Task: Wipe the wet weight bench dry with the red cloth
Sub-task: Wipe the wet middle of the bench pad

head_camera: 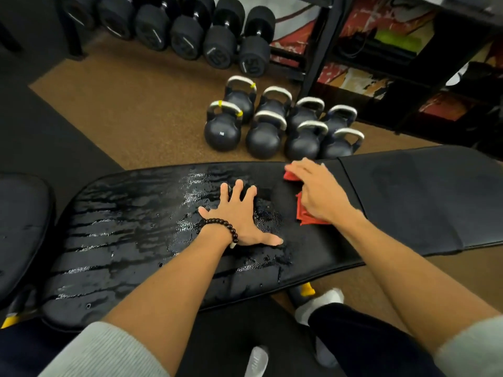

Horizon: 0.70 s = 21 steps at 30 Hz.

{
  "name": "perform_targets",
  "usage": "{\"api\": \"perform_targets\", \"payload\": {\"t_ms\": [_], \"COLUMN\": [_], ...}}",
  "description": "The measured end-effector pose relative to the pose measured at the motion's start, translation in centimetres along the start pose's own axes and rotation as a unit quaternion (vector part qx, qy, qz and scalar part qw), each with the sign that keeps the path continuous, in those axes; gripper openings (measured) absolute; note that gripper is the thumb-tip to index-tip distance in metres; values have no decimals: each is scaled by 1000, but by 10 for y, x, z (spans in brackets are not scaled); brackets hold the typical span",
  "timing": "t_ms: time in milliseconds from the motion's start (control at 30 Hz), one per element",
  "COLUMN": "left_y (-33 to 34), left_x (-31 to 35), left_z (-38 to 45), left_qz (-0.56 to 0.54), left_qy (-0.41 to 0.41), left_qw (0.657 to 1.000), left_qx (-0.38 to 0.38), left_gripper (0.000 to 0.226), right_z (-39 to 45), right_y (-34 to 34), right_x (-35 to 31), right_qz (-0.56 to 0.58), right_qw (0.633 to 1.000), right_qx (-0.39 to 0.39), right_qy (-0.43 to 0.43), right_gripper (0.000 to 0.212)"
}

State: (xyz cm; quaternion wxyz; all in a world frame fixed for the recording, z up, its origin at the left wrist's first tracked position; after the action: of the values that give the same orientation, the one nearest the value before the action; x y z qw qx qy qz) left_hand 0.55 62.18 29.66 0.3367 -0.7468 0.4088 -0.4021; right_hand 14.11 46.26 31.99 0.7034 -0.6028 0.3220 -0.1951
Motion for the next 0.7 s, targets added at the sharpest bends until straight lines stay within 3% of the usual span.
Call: {"api": "perform_targets", "payload": {"t_ms": [67, 133, 267, 367, 467, 567, 633, 700], "left_y": [0, -1, -1, 0, -1, -1, -1, 0], "left_x": [0, 0, -1, -2, -1, -1, -1, -1], "left_z": [0, -1, -2, 1, -1, -1, -1, 0], "left_qz": [0, -1, 4, 2, -4, -4, -2, 4], "left_qy": [0, -2, -1, 3, 4, 2, -3, -2], "left_qw": [1000, 1000, 1000, 1000, 1000, 1000, 1000, 1000], "left_qx": [-5, -9, -9, -5, -13, -14, -12, -7], "left_gripper": [142, 143, 143, 144, 143, 144, 144, 143], "right_z": [24, 41, -3, -48, -19, 15, 10, -24], "right_y": [-5, 3, 23, 4, -15, -11, 5, 22], "right_x": [15, -2, -40, -14, 26, 12, -21, -48], "right_qz": [-34, -49, 23, 28, -41, -70, -66, -45], "right_qw": [996, 995, 999, 997, 998, 986, 991, 998], "right_qx": [8, 11, -39, -28, -3, 21, 21, -39], "right_qy": [82, 91, -22, -62, 48, 152, 115, 17], "right_gripper": [62, 65, 64, 69, 62, 72, 73, 74]}}
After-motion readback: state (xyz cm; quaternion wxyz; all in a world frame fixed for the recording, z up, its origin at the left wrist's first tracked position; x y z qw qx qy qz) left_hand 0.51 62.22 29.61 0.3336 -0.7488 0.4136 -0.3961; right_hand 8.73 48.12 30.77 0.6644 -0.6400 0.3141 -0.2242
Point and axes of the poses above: each hand's wrist, its own z-axis towards the middle knuckle, its own y-axis out of the palm, x = y × z, the point moved 3 cm from there along z, towards the middle knuckle, and after that the axes turned 6 degrees about z, right-handed, at the moved point
